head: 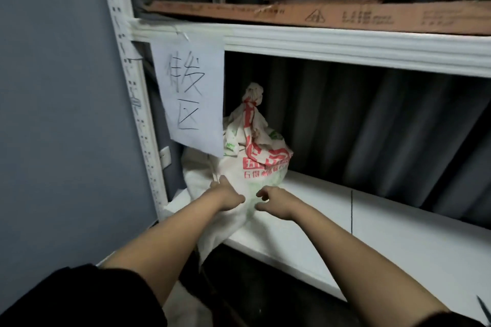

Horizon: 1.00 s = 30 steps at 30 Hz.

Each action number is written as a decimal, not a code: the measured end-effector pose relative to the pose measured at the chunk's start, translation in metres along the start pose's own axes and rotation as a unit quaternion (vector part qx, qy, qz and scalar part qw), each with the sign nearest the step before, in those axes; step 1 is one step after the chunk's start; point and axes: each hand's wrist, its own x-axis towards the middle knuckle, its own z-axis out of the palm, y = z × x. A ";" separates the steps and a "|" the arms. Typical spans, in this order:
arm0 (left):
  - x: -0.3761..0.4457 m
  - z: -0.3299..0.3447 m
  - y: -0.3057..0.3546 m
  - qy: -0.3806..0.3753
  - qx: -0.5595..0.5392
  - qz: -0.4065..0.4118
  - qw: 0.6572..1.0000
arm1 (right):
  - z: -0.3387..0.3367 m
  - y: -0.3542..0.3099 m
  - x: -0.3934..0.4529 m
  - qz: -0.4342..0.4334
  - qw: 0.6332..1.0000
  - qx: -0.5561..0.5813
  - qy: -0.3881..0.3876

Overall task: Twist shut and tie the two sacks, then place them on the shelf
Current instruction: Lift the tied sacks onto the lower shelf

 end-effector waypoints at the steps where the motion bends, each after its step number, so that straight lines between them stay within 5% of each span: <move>1: -0.016 -0.006 -0.001 0.000 0.007 0.009 1.000 | 0.000 -0.004 -0.010 0.000 1.000 0.002 0.001; 12: -0.177 -0.045 -0.117 0.072 -0.028 0.052 0.996 | 0.101 -0.096 -0.146 -0.068 0.989 0.072 -0.111; 18: -0.212 -0.045 -0.225 0.187 -0.072 -0.085 0.976 | 0.171 -0.144 -0.170 -0.150 0.980 0.050 -0.118; 22: -0.230 -0.033 -0.277 0.091 -0.132 -0.073 0.984 | 0.206 -0.171 -0.169 -0.117 0.988 0.017 -0.097; 26: -0.240 -0.013 -0.302 -0.096 -0.044 -0.065 0.992 | 0.235 -0.189 -0.166 -0.087 0.993 0.011 -0.073; 30: -0.228 0.008 -0.305 -0.124 -0.122 -0.085 0.981 | 0.243 -0.193 -0.160 -0.094 0.995 -0.030 -0.003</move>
